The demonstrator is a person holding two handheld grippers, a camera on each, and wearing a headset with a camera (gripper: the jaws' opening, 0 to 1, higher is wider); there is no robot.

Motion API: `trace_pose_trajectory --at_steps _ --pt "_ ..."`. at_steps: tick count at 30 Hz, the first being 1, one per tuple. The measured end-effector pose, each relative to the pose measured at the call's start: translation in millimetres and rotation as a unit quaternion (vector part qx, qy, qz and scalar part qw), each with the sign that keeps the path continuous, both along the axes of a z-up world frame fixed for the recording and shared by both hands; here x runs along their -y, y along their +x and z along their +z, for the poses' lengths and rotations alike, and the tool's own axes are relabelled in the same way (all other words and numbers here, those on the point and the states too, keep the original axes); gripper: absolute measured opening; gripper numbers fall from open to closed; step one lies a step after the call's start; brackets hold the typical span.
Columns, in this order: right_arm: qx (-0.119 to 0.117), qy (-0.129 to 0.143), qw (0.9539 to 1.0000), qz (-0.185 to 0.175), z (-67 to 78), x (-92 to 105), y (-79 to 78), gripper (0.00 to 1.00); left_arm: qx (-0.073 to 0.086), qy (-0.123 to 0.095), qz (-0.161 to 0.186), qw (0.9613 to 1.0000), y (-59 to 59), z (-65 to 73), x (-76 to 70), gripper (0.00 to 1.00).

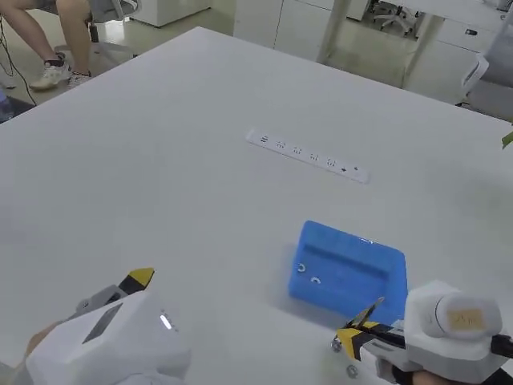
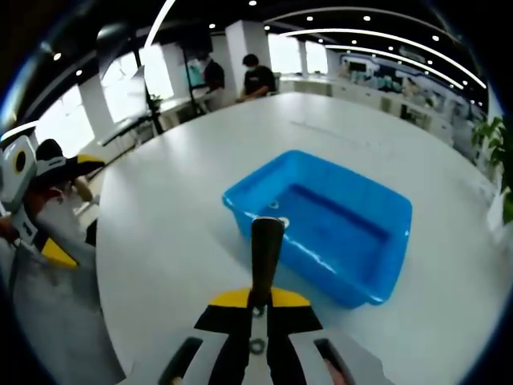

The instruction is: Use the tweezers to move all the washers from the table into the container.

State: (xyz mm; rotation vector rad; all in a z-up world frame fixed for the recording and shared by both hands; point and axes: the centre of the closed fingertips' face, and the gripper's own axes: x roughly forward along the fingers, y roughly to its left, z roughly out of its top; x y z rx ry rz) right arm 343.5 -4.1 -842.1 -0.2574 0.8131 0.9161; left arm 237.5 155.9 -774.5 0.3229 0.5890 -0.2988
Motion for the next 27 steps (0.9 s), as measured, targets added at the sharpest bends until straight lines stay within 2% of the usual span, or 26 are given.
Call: trace_pose_trajectory --at_steps 7,10,11,13,17,20,22,23,25,27 --pt "0.001 -0.004 1.0 0.001 -0.8 -0.4 1.5 0.03 -0.003 0.003 -0.003 1.0 -0.6 -1.0 0.7 0.96" --pt "0.003 -0.005 1.0 0.001 -0.5 -1.0 1.1 0.03 0.001 0.005 -0.008 1.0 -0.2 2.1 1.7 0.91" --pt "0.004 -0.005 1.0 0.001 -0.1 -1.5 0.3 0.03 0.002 0.003 -0.01 0.9999 0.3 3.8 2.5 0.88" --pt "0.004 -0.001 1.0 -0.003 -0.5 -1.2 1.1 0.03 0.001 -0.015 -0.019 0.9997 3.2 8.5 9.5 0.84" --pt "0.003 0.006 0.9999 -0.011 -0.1 -1.1 1.1 0.03 0.013 -0.036 -0.053 0.9979 21.3 21.3 30.2 0.79" --pt "0.005 0.006 0.9999 -0.014 0.9 -2.4 0.1 0.03 0.021 -0.068 -0.075 0.9946 34.4 33.8 47.3 0.73" --pt "0.009 0.005 0.9999 -0.013 0.8 -2.9 0.0 0.03 0.026 -0.083 -0.093 0.9919 44.4 42.1 58.4 0.71" --pt "0.012 0.004 0.9998 -0.013 0.8 -3.1 0.2 0.03 0.027 -0.086 -0.099 0.991 48.2 44.4 62.2 0.69" --pt "0.015 0.004 0.9998 -0.014 0.8 -3.2 0.0 0.03 0.016 -0.098 -0.123 0.9874 55.7 46.9 75.7 0.62" --pt "0.015 0.006 0.9997 -0.018 0.5 -2.9 0.4 0.03 0.017 -0.107 -0.134 0.9851 65.9 49.8 86.1 0.55"
